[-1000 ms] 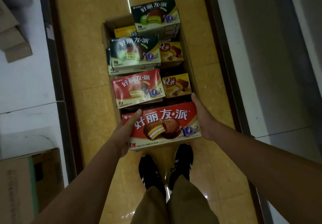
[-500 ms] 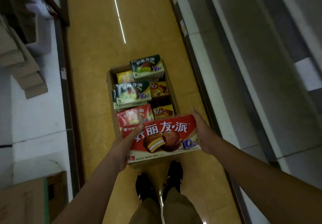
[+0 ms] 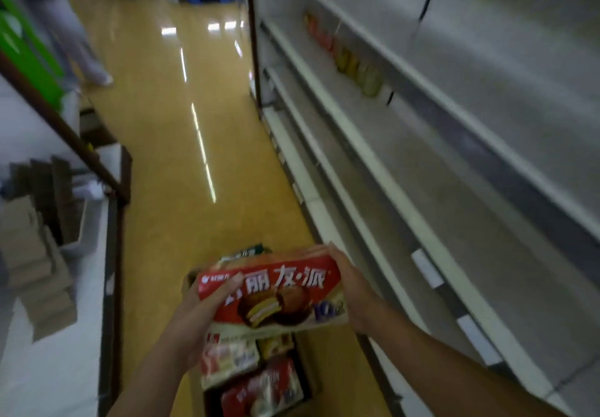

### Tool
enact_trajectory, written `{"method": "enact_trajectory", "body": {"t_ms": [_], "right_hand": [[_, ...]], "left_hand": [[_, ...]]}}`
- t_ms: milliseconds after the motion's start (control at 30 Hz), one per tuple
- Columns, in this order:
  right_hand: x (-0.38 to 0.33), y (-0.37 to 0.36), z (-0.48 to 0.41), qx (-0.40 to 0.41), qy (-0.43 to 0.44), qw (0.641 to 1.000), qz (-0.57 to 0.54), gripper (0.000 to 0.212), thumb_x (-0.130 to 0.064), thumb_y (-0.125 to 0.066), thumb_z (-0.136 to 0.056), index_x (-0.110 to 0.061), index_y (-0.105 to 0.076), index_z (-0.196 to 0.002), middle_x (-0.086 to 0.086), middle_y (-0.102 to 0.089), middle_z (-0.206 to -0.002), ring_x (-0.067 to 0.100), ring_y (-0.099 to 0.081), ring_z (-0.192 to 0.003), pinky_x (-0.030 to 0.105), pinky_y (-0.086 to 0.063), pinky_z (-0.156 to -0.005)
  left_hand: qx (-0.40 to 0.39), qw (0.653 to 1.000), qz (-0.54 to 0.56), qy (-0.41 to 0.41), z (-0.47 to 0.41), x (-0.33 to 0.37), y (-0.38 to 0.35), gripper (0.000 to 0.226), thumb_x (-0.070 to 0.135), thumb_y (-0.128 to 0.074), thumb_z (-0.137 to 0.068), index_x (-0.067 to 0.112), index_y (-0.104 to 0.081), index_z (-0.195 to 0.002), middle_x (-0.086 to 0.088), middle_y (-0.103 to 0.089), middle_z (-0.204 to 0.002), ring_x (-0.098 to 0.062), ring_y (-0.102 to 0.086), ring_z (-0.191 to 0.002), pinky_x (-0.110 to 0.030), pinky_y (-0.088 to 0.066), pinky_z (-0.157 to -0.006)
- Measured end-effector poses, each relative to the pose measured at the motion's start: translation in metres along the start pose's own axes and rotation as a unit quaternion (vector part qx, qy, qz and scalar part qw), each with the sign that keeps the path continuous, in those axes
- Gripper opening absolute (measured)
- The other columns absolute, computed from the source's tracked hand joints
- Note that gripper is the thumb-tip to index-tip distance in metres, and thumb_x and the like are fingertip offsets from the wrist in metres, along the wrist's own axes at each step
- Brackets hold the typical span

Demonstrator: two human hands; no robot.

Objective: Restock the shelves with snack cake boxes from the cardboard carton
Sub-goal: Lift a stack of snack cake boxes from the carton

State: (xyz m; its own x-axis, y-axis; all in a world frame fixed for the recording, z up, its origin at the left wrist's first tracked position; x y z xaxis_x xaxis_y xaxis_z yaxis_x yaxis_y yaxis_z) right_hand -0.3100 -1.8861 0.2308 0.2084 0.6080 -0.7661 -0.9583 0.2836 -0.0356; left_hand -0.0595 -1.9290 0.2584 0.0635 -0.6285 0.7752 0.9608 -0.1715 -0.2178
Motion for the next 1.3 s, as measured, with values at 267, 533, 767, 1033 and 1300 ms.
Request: {"method": "enact_trajectory", "body": {"t_ms": [267,533,767,1033,1300], "right_hand": [[-0.128,0.007,0.077,0.041,0.082,0.996,-0.021,0.057,-0.068,-0.05,-0.094,-0.022,-0.073,-0.118,0.006,-0.079,-0.104,0.024,-0.075,-0.102,0.048,-0.052,-0.104],[-0.209,0.004,0.147,0.062,0.193,0.974,-0.102,0.062,-0.065,-0.061,-0.088,-0.018,-0.064,-0.128,0.012,-0.077,-0.109,0.03,-0.074,-0.104,0.049,-0.055,-0.102],[-0.251,0.016,0.224,0.131,0.302,0.936,-0.125,0.055,-0.043,-0.079,-0.083,-0.026,-0.056,-0.13,0.005,-0.078,-0.108,0.024,-0.077,-0.097,0.041,-0.061,-0.091],[-0.271,0.062,0.302,0.228,0.392,0.886,-0.091,0.078,-0.009,-0.082,-0.079,-0.032,-0.044,-0.143,-0.004,-0.075,-0.117,0.013,-0.074,-0.103,0.028,-0.061,-0.079],[-0.277,0.119,0.372,0.351,0.418,0.832,-0.095,0.081,-0.006,-0.082,-0.077,-0.037,-0.044,-0.142,-0.007,-0.072,-0.117,0.012,-0.069,-0.107,0.028,-0.058,-0.083]], "left_hand": [[-0.04,0.991,0.01,-0.129,0.03,0.109,-0.037,0.069,0.023,-0.094,-0.061,0.024,-0.066,-0.125,-0.017,-0.077,-0.108,-0.038,-0.075,-0.094,-0.051,-0.061,-0.079],[-0.097,0.982,-0.017,-0.16,0.049,0.21,-0.061,0.1,0.045,-0.101,-0.029,0.029,-0.069,-0.123,-0.019,-0.077,-0.104,-0.043,-0.075,-0.094,-0.062,-0.052,-0.096],[-0.194,0.957,-0.042,-0.213,0.07,0.279,-0.113,0.12,0.033,-0.105,-0.017,0.017,-0.064,-0.128,-0.022,-0.075,-0.109,-0.043,-0.074,-0.097,-0.059,-0.049,-0.099],[-0.363,0.891,-0.075,-0.262,0.108,0.331,-0.209,0.122,0.031,-0.105,-0.023,0.026,-0.058,-0.136,-0.016,-0.074,-0.118,-0.038,-0.073,-0.105,-0.056,-0.051,-0.098],[-0.445,0.849,-0.108,-0.262,0.149,0.347,-0.307,0.077,0.016,-0.097,-0.055,0.023,-0.06,-0.122,-0.014,-0.076,-0.112,-0.036,-0.073,-0.1,-0.052,-0.054,-0.087]]}}
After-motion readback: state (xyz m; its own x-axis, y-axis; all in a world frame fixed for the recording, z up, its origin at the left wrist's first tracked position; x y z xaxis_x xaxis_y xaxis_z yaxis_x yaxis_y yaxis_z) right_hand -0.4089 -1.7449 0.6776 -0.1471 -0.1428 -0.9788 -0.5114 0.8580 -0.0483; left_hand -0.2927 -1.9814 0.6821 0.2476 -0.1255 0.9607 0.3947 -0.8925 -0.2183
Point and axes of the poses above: each hand's wrist, its own z-axis away from the middle knuckle, its own y-axis out of the back of the hand, x = y × z, the point moved 4 cm from there along -z, towards the middle knuckle
